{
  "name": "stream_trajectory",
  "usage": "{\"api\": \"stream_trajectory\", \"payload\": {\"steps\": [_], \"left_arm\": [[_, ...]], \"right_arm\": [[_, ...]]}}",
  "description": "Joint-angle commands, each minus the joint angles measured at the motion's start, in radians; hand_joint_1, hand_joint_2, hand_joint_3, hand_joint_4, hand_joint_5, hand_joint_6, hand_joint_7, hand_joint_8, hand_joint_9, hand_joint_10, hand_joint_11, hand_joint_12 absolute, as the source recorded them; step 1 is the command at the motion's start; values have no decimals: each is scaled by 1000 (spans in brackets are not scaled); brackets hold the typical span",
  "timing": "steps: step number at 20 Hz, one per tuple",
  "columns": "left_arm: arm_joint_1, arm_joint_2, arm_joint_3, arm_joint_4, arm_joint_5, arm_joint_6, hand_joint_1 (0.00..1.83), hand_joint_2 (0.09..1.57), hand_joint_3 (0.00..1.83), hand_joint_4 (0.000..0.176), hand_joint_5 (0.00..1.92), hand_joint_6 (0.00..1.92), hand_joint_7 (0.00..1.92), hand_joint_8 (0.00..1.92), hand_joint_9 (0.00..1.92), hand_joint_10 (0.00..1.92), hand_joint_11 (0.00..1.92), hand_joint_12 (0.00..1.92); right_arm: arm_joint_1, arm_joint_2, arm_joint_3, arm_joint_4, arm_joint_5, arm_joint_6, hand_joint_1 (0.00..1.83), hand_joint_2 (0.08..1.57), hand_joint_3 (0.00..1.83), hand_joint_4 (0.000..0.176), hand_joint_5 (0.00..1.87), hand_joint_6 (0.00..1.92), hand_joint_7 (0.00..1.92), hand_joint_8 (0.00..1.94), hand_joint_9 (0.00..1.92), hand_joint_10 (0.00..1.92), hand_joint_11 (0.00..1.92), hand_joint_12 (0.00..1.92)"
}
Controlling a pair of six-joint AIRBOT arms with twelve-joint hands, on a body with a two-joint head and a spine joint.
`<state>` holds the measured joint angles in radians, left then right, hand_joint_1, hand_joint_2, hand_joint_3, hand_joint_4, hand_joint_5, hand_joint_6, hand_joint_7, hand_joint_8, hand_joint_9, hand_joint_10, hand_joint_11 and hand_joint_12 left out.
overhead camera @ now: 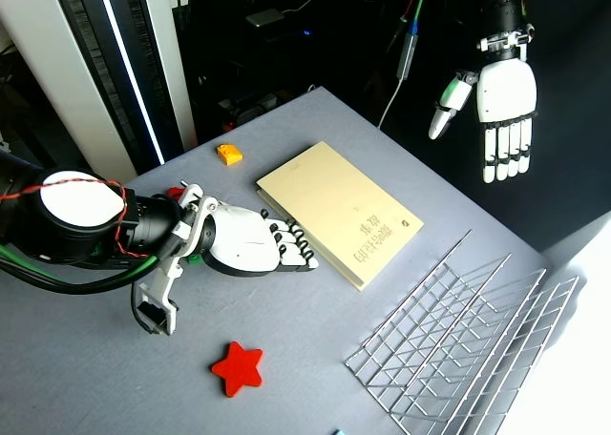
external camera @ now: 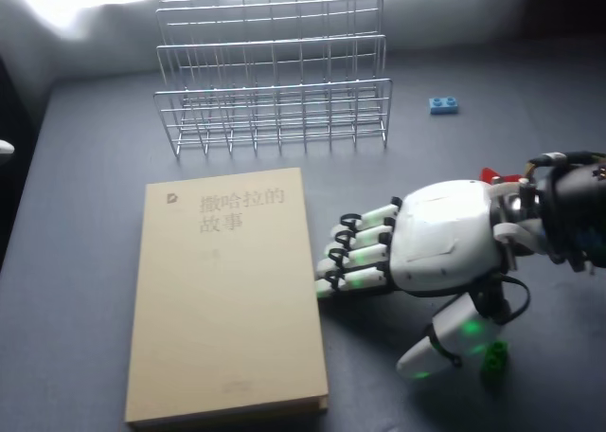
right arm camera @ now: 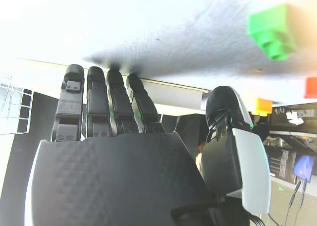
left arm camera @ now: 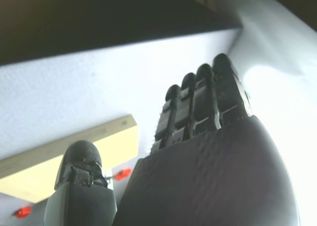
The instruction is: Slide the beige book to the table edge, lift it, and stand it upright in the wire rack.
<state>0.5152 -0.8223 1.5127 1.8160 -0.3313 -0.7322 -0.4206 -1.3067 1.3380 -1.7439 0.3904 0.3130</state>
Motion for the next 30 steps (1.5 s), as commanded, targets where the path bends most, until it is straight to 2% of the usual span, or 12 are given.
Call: {"api": "stream_trajectory", "payload": {"steps": [1,7,10,19,30], "left_arm": [[-6,3,16,-17,48,-6,0,1115,0,0,0,0,0,0,0,0,0,0],[-30,-5,71,-17,45,-35,0,1143,7,0,0,0,1,0,1,0,0,0],[-39,-4,74,-17,32,-41,0,1138,4,0,0,0,0,0,0,0,0,0],[-75,14,36,-5,15,-55,0,1112,0,0,0,0,0,0,0,0,0,0],[-90,19,9,24,15,-56,0,1125,0,0,0,0,0,0,0,0,0,0]], "right_arm": [[5,-24,2,12,-37,-10,0,1170,0,0,0,0,0,0,0,0,0,0],[26,-78,8,12,-40,-25,0,1172,0,0,0,0,0,0,0,0,0,0],[27,-106,8,12,-70,-29,0,1170,0,0,0,0,0,0,0,0,0,0],[40,-127,-30,12,-71,-10,0,1171,0,0,0,0,0,0,0,0,0,0],[39,-144,-33,12,-93,-16,0,1168,0,0,0,0,0,0,0,0,0,0]]}}
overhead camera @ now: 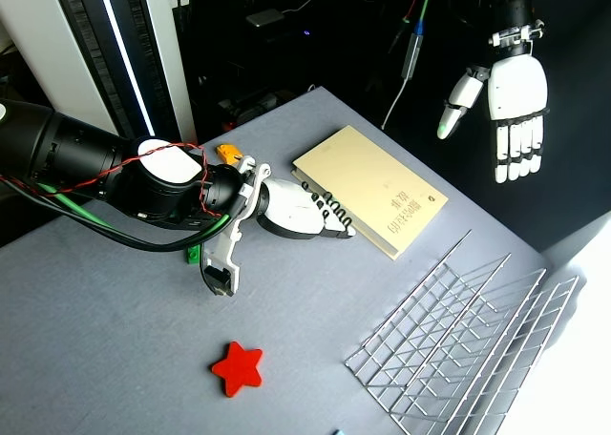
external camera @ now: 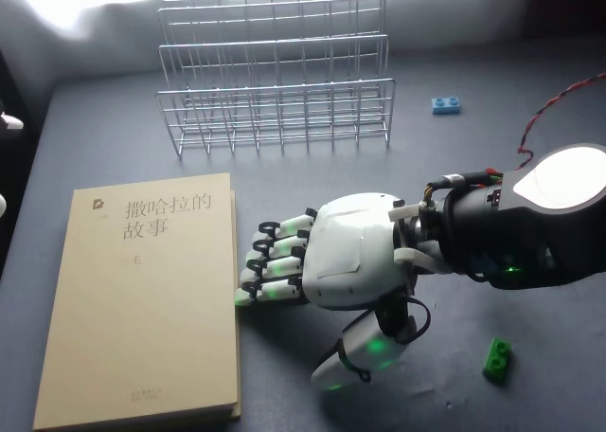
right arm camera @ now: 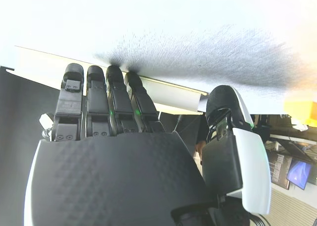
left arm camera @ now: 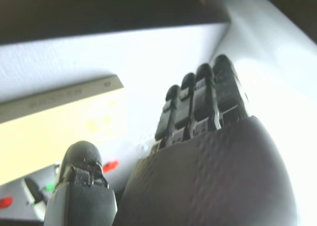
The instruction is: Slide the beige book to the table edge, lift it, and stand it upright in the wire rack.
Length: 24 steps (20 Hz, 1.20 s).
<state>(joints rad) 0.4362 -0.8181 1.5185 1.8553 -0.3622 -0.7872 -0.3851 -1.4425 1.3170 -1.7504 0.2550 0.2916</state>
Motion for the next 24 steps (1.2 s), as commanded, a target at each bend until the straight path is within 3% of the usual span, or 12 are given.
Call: {"api": "stream_trajectory", "payload": {"steps": [1,10,24], "left_arm": [[-13,14,4,-12,48,-1,0,1116,0,0,0,0,0,0,0,0,0,0],[-24,10,3,-3,49,-1,0,1116,0,0,0,0,0,0,0,0,0,0],[-48,1,7,8,49,-1,0,1088,0,0,0,0,0,0,0,0,0,0]], "right_arm": [[4,-10,-12,18,42,5,0,1164,0,0,0,0,0,0,0,0,0,0],[10,-47,-3,18,28,-33,0,1162,0,0,0,0,0,0,0,0,0,0],[32,-147,96,19,29,-62,0,1174,2,0,0,0,0,0,0,0,0,0]]}}
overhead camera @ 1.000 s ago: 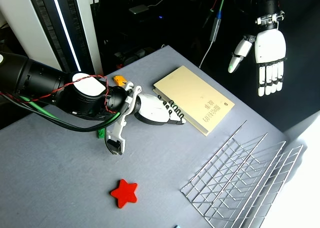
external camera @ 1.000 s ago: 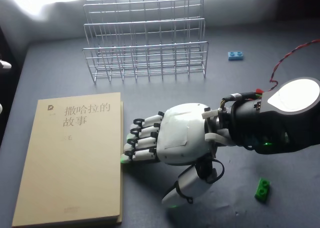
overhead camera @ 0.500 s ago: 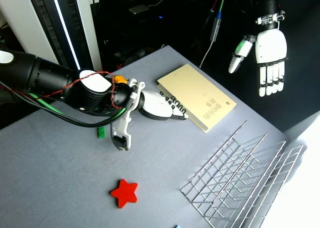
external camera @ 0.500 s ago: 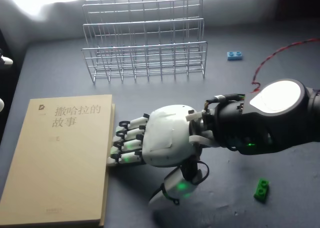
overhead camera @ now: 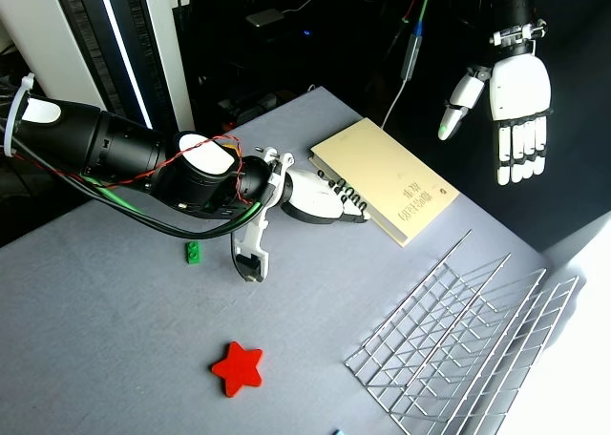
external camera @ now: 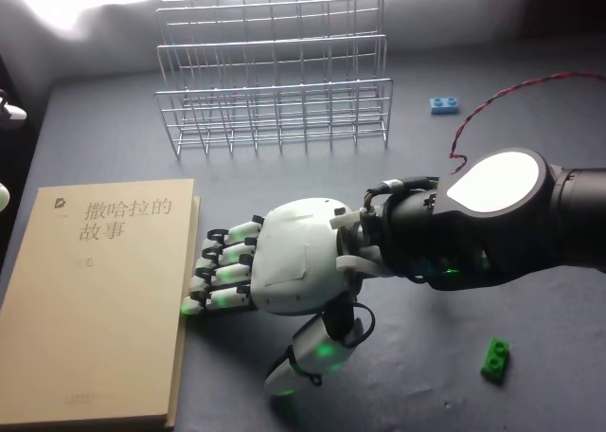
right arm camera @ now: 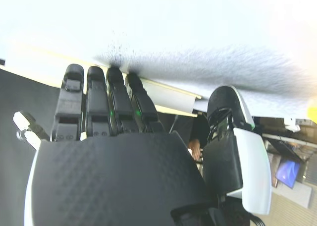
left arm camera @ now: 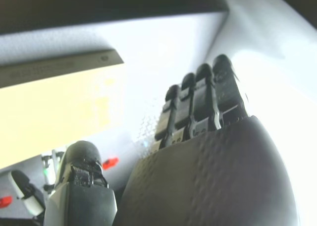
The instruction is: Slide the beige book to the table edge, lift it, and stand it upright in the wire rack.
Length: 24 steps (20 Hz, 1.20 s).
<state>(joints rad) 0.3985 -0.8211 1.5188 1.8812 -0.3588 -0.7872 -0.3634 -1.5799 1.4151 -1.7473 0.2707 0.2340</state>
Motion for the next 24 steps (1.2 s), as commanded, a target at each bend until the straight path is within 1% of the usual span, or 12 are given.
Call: {"api": "stream_trajectory", "payload": {"steps": [1,6,13,19,24], "left_arm": [[-17,2,11,-17,45,-1,0,1100,0,0,0,0,0,0,0,0,0,0],[-26,-10,30,-13,42,-1,0,1119,5,0,0,0,0,0,0,0,0,0],[-20,-9,27,-13,39,-1,0,1092,0,0,0,0,0,0,0,0,0,0],[-24,-7,24,-12,39,-1,0,1104,0,0,0,0,0,0,0,0,0,0],[-25,-6,23,-7,39,-1,0,1106,0,0,0,0,2,1,3,1,13,5]], "right_arm": [[10,-14,5,15,13,-16,0,1170,0,0,0,0,0,0,0,0,0,0],[9,-33,30,16,12,-19,0,1165,0,0,0,0,0,0,0,0,0,0],[22,-89,81,16,11,-20,0,1163,0,0,0,0,0,0,0,0,0,0],[34,-124,106,16,12,-20,0,1161,0,0,0,0,0,0,0,0,0,0],[45,-165,151,16,9,-12,0,1157,0,0,0,0,0,0,0,0,0,0]]}}
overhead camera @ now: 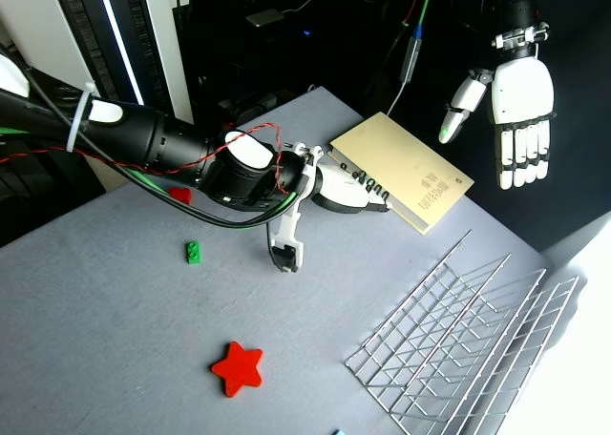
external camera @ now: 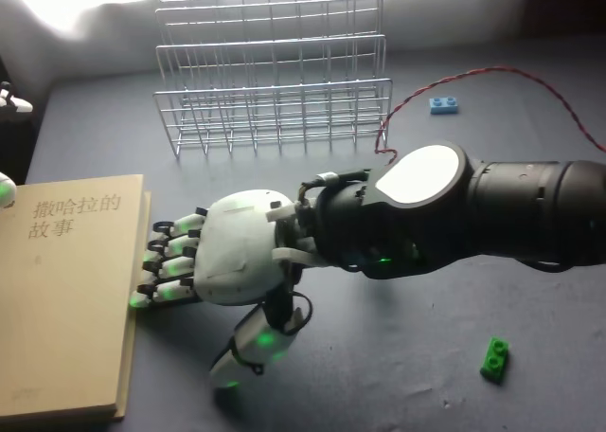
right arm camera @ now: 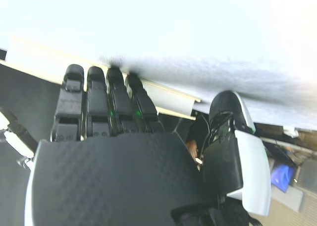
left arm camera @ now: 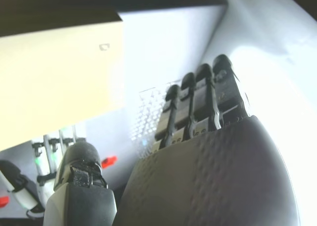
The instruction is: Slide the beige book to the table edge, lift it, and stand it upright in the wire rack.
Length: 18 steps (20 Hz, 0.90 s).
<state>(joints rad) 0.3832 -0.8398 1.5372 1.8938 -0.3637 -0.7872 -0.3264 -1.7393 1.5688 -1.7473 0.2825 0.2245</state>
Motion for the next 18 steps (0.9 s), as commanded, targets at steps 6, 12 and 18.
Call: {"api": "stream_trajectory", "payload": {"steps": [6,12,18], "left_arm": [[-10,12,4,-14,44,-1,0,1110,2,0,0,0,0,0,0,0,0,0],[-11,12,1,-5,44,-1,0,1118,4,0,0,0,0,0,0,0,3,2],[-14,12,0,-1,44,-1,0,1115,1,0,0,0,0,0,0,0,0,0]], "right_arm": [[10,-23,1,16,-4,22,0,1163,0,0,0,0,0,0,0,0,0,0],[10,-38,2,16,-2,22,0,1166,0,0,0,0,0,0,0,0,0,0],[18,-58,12,16,-3,22,0,1159,0,0,0,0,0,0,0,0,0,0]]}}
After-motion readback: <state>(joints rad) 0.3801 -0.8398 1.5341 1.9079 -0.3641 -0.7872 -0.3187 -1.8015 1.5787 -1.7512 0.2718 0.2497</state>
